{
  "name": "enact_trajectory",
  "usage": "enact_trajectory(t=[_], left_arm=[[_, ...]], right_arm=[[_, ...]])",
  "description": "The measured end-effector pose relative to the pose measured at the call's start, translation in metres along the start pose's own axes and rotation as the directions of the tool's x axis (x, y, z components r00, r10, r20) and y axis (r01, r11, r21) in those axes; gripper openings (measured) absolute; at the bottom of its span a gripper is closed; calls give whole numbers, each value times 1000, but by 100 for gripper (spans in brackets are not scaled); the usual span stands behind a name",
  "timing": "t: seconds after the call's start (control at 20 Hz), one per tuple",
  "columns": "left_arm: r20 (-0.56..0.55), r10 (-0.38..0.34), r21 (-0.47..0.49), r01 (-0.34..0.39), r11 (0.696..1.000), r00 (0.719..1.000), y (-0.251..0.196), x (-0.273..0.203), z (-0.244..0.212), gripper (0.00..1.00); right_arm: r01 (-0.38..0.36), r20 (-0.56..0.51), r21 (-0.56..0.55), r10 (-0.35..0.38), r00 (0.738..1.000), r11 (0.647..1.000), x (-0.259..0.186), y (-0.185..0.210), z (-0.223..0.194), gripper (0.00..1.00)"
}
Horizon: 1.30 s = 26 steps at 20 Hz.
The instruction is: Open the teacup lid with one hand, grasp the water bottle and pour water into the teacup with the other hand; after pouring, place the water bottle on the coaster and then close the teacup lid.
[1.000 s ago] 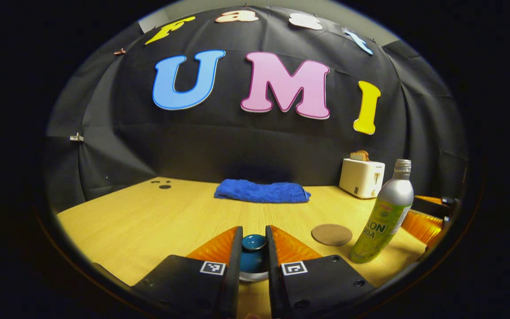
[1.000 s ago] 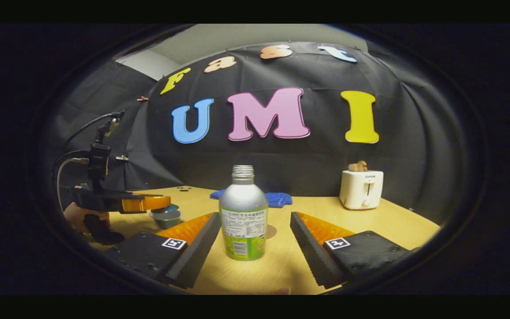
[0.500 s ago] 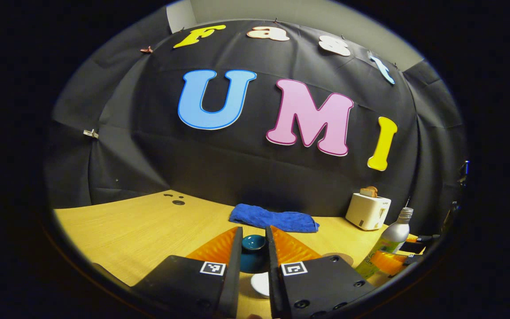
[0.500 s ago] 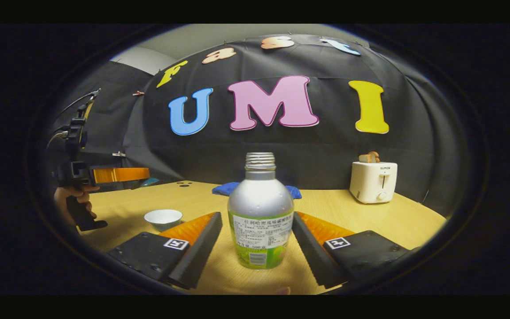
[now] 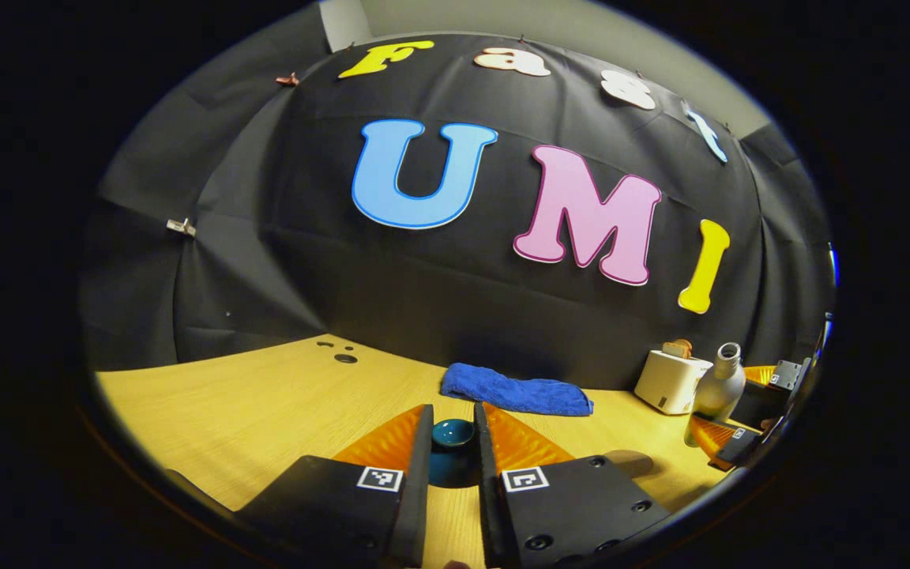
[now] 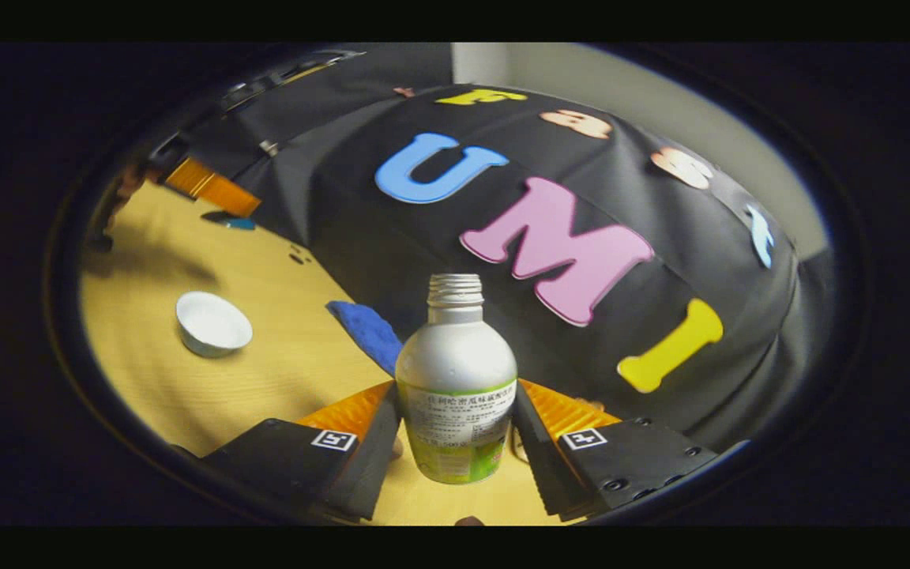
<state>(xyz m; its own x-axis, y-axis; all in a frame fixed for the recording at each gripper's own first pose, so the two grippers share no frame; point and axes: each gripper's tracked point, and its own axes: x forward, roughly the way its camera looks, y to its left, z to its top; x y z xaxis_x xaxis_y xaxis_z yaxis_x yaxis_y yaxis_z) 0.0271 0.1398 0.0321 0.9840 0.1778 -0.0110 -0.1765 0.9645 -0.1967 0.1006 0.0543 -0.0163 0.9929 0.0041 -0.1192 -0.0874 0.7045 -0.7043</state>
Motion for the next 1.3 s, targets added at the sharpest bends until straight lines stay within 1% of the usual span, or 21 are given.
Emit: enact_trajectory(t=[0.1, 0.15, 0.2, 0.3, 0.4, 0.55, 0.6, 0.75, 0.8, 0.9, 0.95, 1.2, 1.3], left_arm=[[-26, -17, -12, 17, 1000, 1000, 3, 0, -4, 31], [-30, -17, -12, 17, 1000, 999, 6, 0, -6, 31], [-31, -19, -17, 19, 1000, 999, 7, 1, -5, 31], [-38, -44, -45, 42, 998, 998, 2, 1, -7, 31], [-44, -64, -65, 61, 996, 997, -2, 3, -11, 31], [-48, -79, -85, 75, 994, 996, -2, 5, -14, 31], [-48, -80, -93, 75, 993, 996, 0, 5, -14, 31], [-55, -78, -115, 72, 991, 995, 7, 5, -16, 31], [-56, -74, -116, 67, 991, 996, 10, 5, -16, 31], [-52, -62, -116, 56, 992, 997, 17, 5, -13, 32], [-50, -62, -123, 55, 991, 997, 18, 5, -13, 32], [-50, -51, -136, 44, 990, 997, 25, 4, -14, 31], [-51, -58, -145, 50, 988, 997, 23, 5, -14, 31]], right_arm=[[-83, -38, -40, 82, 996, 996, 8, 25, -5, 79], [-111, -54, -71, 107, 993, 991, 9, 34, -8, 76], [-128, -67, -121, 120, 990, 984, 16, 39, -8, 79], [-138, -86, -244, 121, 989, 960, 17, 45, -11, 79], [-142, -83, -353, 120, 989, 925, 17, 46, -9, 79], [-152, -74, -472, 133, 988, 868, 16, 52, -5, 78], [-156, -75, -514, 137, 988, 844, 18, 55, -2, 78], [-141, -52, -640, 141, 989, 755, 22, 61, 7, 79], [-142, -47, -662, 149, 988, 736, 21, 64, 8, 75], [-159, -57, -689, 166, 984, 707, 20, 65, 6, 75], [-165, -62, -703, 172, 983, 692, 19, 65, 6, 78], [-187, -73, -761, 205, 976, 622, 22, 74, 8, 78], [-192, -75, -782, 216, 974, 593, 24, 76, 7, 78]])
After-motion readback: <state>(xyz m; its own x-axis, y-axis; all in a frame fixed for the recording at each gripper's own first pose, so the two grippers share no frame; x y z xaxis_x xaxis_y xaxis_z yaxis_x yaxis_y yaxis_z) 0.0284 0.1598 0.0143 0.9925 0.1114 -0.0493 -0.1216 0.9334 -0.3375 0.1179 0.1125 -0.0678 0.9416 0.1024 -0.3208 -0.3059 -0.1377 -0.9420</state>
